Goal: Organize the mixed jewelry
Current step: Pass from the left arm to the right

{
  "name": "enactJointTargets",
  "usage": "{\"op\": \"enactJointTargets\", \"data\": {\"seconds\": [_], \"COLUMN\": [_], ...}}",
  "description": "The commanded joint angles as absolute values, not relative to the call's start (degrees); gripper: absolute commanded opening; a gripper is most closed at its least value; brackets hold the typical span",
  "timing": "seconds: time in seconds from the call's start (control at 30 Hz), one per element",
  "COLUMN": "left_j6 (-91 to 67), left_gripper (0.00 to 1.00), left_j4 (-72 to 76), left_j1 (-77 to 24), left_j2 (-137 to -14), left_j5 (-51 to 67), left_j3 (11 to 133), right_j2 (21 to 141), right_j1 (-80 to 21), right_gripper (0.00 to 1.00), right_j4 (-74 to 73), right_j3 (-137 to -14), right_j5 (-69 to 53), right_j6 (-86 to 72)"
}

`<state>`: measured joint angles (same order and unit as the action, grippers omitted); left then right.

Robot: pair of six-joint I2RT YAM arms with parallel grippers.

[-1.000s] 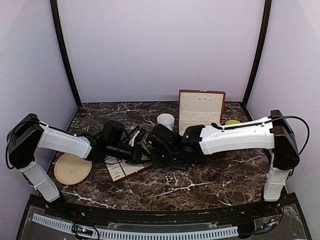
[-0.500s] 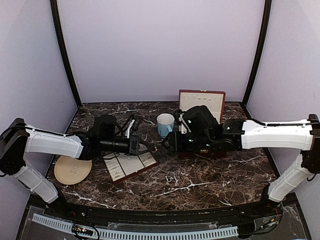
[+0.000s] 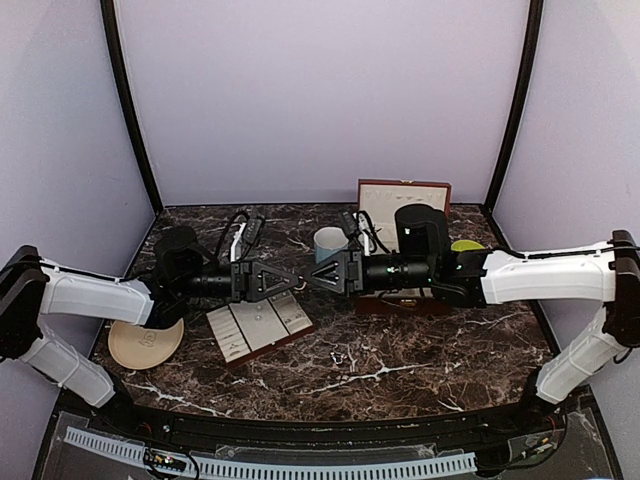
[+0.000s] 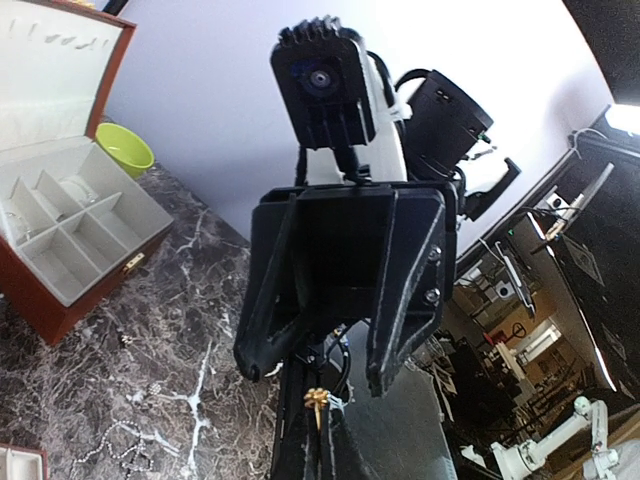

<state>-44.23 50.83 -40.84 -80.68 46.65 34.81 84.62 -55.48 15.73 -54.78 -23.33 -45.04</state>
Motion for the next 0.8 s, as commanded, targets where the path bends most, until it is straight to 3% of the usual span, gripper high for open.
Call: {"op": "enactJointTargets", "data": {"seconds": [0.0, 0.77], "left_j6": [-49.28, -48.83], "left_gripper": [0.0, 0.0], "left_j4": [62.51, 61.49], "left_j1": [-40.6, -40.6], "left_j2": [-81.64, -82.12], "left_j5": [53.22, 53.88], "left_j3": [33.52, 33.98], "right_j2": [85.43, 86.76], "right_j1": [-55.41, -56.03], "right_gripper": [0.42, 0.14], "right_j4": [24.28, 24.17], "right_j3": [-54.7, -54.78], "right_j5": [-30.71, -33.22], "right_j6": [-46.44, -46.66]}}
